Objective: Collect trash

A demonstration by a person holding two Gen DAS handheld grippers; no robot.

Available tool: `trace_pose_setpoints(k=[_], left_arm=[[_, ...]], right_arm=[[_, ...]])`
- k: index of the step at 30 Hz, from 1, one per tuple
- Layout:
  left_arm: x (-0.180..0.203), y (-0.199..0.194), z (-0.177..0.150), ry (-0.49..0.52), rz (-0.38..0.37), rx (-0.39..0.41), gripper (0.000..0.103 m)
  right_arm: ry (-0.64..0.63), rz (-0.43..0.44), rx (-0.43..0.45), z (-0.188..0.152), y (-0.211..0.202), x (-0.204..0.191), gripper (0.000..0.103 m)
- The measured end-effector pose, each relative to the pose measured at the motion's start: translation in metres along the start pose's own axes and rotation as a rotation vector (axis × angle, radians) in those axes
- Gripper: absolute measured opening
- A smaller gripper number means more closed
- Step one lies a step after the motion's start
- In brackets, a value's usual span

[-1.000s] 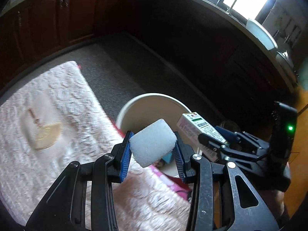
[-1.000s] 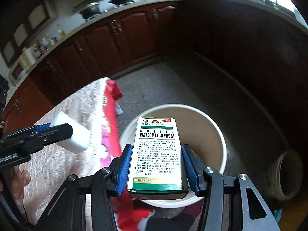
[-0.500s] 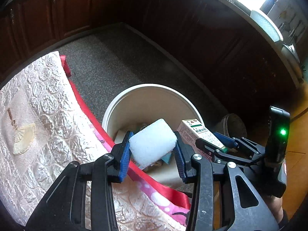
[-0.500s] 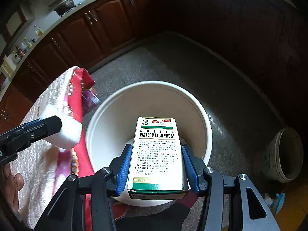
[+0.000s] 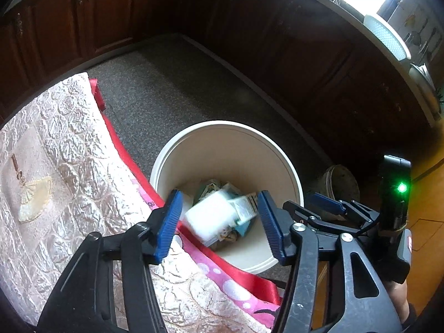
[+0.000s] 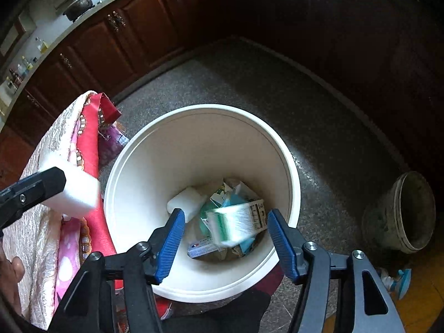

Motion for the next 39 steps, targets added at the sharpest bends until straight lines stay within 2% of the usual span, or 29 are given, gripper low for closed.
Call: trace_pose_setpoints(k=[3, 13, 15, 17, 23, 29, 33, 39], left_arm=[[-0.003, -0.002, -0.001, -0.004, 0.003, 0.008, 0.062], [-0.018, -0.017, -0.012, -0.02, 0.021, 0.029, 0.063], [-0.021, -0.023, -0.013, -0.031, 0.024, 0.038, 0.069], [-0.025, -0.032, -0.018, -0.037, 0.026, 0.056, 0.07], [-0.029, -0.072, -0.03, -0.027, 0.089, 0.144, 0.071], [-0.033, -0.12, -0.044, -0.022, 0.153, 0.247, 0.071], [-0.035, -0.147, -0.05, -0.039, 0.169, 0.302, 0.071], [-0.033, -0.186, -0.054, -0.014, 0.202, 0.379, 0.071]], right_arm=[[0.007, 0.001, 0.006, 0.001, -0.005, 0.001, 0.062], [0.002, -0.01, 0.05, 0.003, -0.019, -0.011, 0.068], [0.003, -0.01, 0.061, 0.003, -0.024, -0.013, 0.07], [0.0, -0.013, 0.076, 0.001, -0.03, -0.016, 0.071], [-0.015, -0.01, 0.133, 0.001, -0.052, -0.032, 0.072], [-0.042, -0.012, 0.226, -0.002, -0.086, -0.056, 0.075], [-0.042, -0.011, 0.296, -0.004, -0.114, -0.067, 0.081], [-0.066, -0.015, 0.376, -0.012, -0.149, -0.089, 0.081]])
Point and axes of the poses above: each gripper's, at about its wrist camera, not at the fingertips, and y roughly the way its jaws point, x to its right, z to its top, the point moved 3 cm from there along y, roughly the way its jaws point, and after that the axes turned 4 degrees about x, right-handed, at the moved point
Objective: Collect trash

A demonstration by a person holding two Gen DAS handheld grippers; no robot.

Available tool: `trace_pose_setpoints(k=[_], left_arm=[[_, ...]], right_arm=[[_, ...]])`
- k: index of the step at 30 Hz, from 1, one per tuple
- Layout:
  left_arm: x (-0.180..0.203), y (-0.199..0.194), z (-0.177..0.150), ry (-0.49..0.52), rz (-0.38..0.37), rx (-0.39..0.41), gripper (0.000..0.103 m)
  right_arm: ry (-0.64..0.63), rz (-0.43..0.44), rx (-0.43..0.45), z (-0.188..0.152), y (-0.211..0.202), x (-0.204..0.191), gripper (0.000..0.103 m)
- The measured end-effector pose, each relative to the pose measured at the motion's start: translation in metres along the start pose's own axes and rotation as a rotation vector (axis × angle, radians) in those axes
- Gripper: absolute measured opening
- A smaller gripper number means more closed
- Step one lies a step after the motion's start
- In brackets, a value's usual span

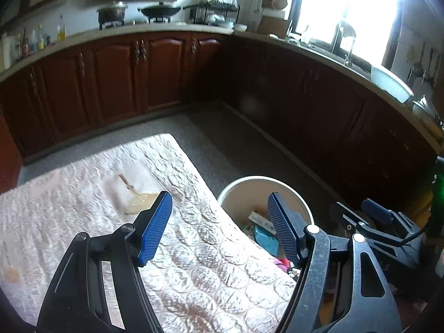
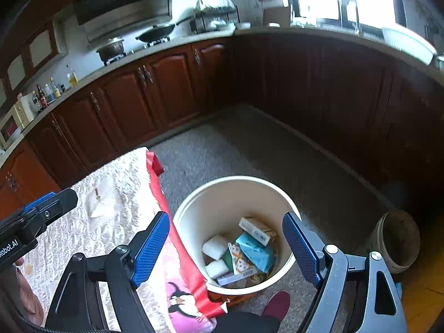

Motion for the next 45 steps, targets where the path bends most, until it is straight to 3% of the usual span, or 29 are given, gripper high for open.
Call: trace_pose_setpoints(k=[18, 45], left_arm=[[-0.012, -0.075, 0.012, -0.001, 0.061, 0.181, 0.071], [-0.013, -0.087, 0.008, 0.008, 0.098, 0.218, 0.071]], right_arm=[[-0.074, -0.012, 0.218, 0.023, -0.089, -0.041, 0.09], [-0.103, -0.004, 0.28, 0.025, -0.105, -0.046, 0.093]])
Point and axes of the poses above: each gripper's, at about its wrist camera, not at the fingertips, and y roughly the way its jaws point, x to its right, z to its top, the point moved 3 cm from there along y, roughly the way its jaws point, and after that the axes turned 4 degrees about x, right-handed, at the moved point
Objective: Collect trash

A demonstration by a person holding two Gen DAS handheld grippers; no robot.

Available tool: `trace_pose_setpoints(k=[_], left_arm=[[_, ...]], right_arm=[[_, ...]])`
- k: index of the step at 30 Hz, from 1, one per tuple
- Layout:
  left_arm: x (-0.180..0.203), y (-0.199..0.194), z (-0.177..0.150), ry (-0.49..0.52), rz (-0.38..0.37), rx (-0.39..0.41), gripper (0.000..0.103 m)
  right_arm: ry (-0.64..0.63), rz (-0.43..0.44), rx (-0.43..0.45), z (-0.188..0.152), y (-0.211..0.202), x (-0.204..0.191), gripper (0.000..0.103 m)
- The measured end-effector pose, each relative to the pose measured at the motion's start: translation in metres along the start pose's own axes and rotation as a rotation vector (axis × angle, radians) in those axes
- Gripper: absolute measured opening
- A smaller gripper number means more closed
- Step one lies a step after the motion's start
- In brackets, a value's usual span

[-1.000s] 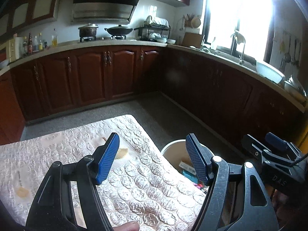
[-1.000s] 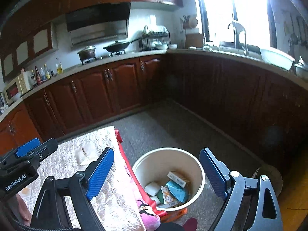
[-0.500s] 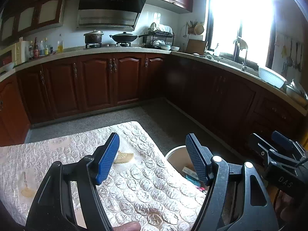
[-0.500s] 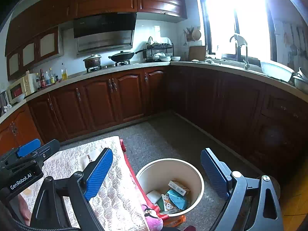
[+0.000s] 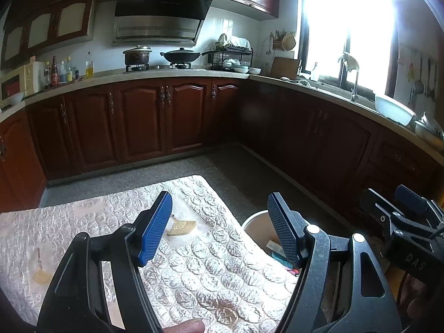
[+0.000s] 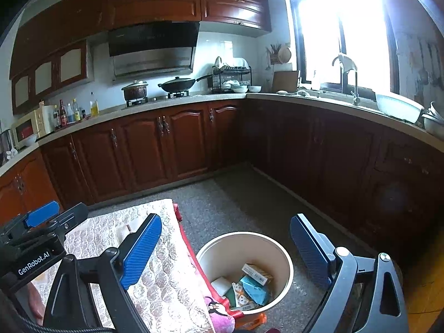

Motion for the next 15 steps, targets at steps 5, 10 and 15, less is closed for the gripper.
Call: trace_pose_setpoints(k=[5, 10, 15], left_arm=[[0.0023, 0.0007, -0.0006, 0.005, 0.006, -0.001, 0.07], [0.0025, 0.0008, -0.0023, 0.007, 0.008, -0.005, 0.07], [0.0041, 0.001, -0.0018, 0.014, 0.01, -0.003, 0.07]], right_arm=[[-0.003, -0.002, -0.003, 0.0016, 0.0002, 0.0002, 0.093], [-0.004, 0.002, -0.007, 0.0021, 0.0022, 0.0004, 0.093], [-0.007, 0.003, -0.003, 0.003, 0.0024, 0.0007, 0.093]])
Point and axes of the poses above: each gripper's, at about its wrist camera, not at the fingertips, and y roughly the way its jaws point, x to its right, z to its top, the point moved 3 cm from there along y, roughly the way its jaws point, and after that the axes turned 4 degrees about x, right-handed, at the moved point
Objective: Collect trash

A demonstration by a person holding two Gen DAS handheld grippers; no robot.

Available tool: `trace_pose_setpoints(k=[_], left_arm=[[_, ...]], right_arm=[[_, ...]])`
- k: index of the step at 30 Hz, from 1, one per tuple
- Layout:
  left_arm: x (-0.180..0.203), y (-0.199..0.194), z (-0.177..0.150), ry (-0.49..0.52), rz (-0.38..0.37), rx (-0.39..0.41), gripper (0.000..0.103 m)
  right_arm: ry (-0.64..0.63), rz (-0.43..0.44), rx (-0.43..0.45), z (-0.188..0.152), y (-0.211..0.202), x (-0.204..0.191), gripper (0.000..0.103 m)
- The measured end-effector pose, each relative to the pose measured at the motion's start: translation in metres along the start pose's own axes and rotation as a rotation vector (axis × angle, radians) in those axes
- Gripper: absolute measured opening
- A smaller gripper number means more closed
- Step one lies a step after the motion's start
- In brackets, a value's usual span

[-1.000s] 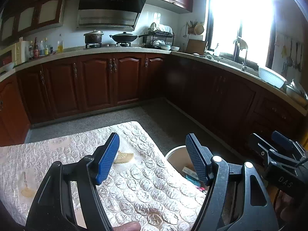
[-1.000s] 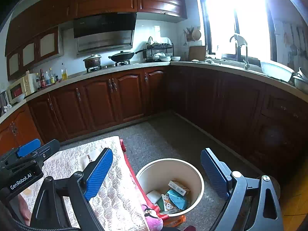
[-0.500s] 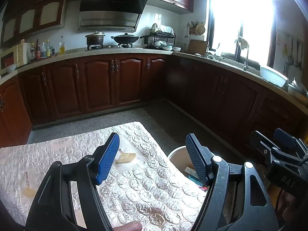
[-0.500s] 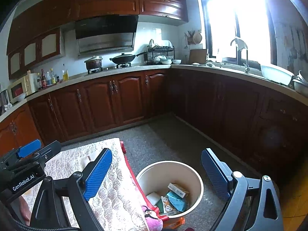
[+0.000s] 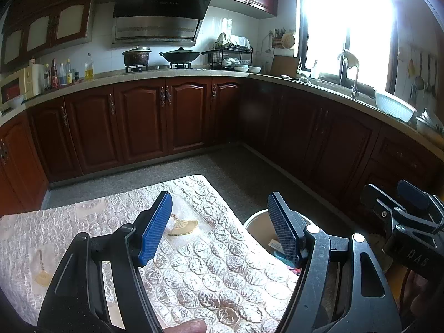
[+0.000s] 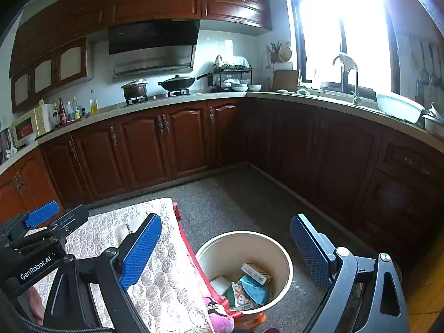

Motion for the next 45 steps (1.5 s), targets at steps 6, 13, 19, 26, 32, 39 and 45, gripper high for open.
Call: trace_pose_setpoints(k=[6, 13, 19, 26, 32, 39, 45], left_arm=[[0.0, 0.001, -0.001, 0.0, 0.003, -0.005, 0.071], [0.0, 0.001, -0.002, 0.001, 0.007, -0.006, 0.071], [0.0, 0.001, -0.004, 0.008, 0.005, -0.01, 0.071], [0.0, 0.002, -0.005, 0.006, 0.003, -0.009, 0.071], [0.001, 0.004, -0.006, 0.011, 0.001, -0.013, 0.071], [0.003, 0.006, -0.008, 0.021, -0.001, -0.019, 0.071], [0.002, 0.01, -0.008, 0.024, -0.01, -0.025, 0.071]], right_arm=[[0.0, 0.001, -0.004, 0.0, 0.001, 0.0, 0.093], [-0.005, 0.005, -0.006, 0.001, 0.003, 0.001, 0.093], [-0.004, 0.009, -0.013, 0.002, 0.005, 0.002, 0.093], [-0.005, 0.009, -0.016, 0.002, 0.007, 0.003, 0.093], [-0.002, 0.01, -0.025, -0.002, 0.011, 0.004, 0.093], [0.0, 0.01, -0.03, -0.003, 0.011, 0.004, 0.093], [0.001, 0.007, -0.037, -0.004, 0.014, 0.007, 0.093]])
Point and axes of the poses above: each gripper's, at about its wrist camera, not at the fingertips, and y roughly the way its jaws point, x to its right, z to its top, the point moved 3 cm from there along y, roughly the way its jaws point, and after that the axes turned 4 degrees about x, right-handed, at the moved point
